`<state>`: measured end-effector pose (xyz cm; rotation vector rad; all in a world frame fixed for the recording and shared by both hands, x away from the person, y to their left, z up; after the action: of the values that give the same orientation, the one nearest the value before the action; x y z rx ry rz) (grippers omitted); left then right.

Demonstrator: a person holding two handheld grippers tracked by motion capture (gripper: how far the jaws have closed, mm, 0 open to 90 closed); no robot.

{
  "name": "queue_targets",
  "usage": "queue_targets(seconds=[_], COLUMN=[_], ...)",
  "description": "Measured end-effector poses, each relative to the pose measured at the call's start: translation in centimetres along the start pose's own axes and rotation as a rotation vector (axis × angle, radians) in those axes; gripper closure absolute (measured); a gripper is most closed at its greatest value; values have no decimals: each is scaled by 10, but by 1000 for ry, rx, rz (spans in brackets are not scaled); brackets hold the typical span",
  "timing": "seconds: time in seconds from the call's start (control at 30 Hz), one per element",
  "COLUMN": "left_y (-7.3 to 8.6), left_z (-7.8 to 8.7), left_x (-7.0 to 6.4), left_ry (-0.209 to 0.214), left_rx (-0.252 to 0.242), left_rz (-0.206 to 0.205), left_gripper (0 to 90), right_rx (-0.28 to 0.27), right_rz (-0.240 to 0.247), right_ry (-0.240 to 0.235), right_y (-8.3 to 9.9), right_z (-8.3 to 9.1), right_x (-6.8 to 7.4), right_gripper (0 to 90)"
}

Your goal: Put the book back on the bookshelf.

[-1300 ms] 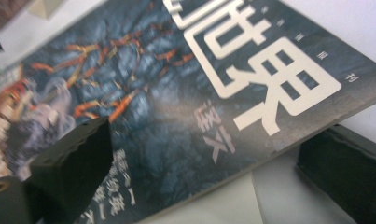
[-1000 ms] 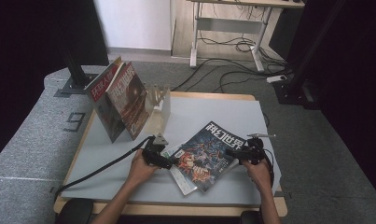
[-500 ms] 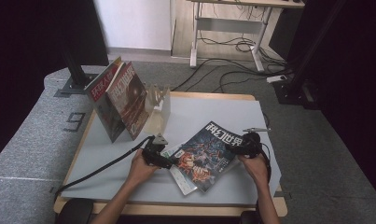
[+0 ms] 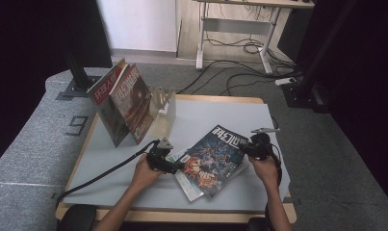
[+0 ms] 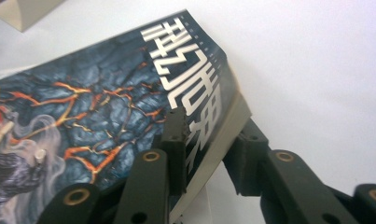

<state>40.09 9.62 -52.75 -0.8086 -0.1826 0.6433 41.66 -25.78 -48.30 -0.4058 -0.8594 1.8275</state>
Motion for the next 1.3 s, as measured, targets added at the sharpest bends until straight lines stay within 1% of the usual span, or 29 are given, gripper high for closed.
queue_targets(seconds=[0.13,0.33,0.4,0.5,0.6,0.7,0.87,0.93,1.0,1.1,1.2,1.27,1.3], left_y=[0,0,0,0,0,-1,-1,-1,-3,-7,-12,-14,-16], left_z=[0,1,1,2,2,2,3,3,3,3,3,3,3], left_x=[0,0,-1,-1,-1,-1,-2,-2,-3,-4,-6,-6,-6], left_ry=[3,3,12,14,23,31,58,65,63,52,56,64,64], left_rx=[0,0,5,6,15,21,31,37,43,41,39,29,32], left_rz=[0,-3,4,7,12,25,36,31,23,13,0,4,-3], left_gripper=[92,103,129,141,141,141,141,141,141,147,149,161,161], right_rx=[-9,-24,-32,-42,-56,-70,-106,-118,-131,-145,-161,-174,-181], right_rz=[25,37,40,52,64,73,85,93,102,115,131,142,145], right_ry=[2,9,10,13,14,13,4,4,1,-2,-9,-13,-16], right_y=[-4,-7,-8,-10,-13,-16,-23,-26,-29,-34,-39,-42,-43], right_z=[3,6,7,9,11,15,23,27,30,34,38,41,43], right_x=[5,9,10,13,15,18,22,25,27,31,35,37,39], right_gripper=[725,751,758,763,766,768,779,782,785,791,796,800,803])
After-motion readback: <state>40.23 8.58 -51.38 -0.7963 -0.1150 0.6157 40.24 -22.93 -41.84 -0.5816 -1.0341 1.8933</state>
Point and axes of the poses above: each handheld gripper's, and its own axes: z roughly backward along the jaws, y roughly out of its underside, x roughly to its left, the point moved 2 cm from there along -z, roughly forward along the jaws
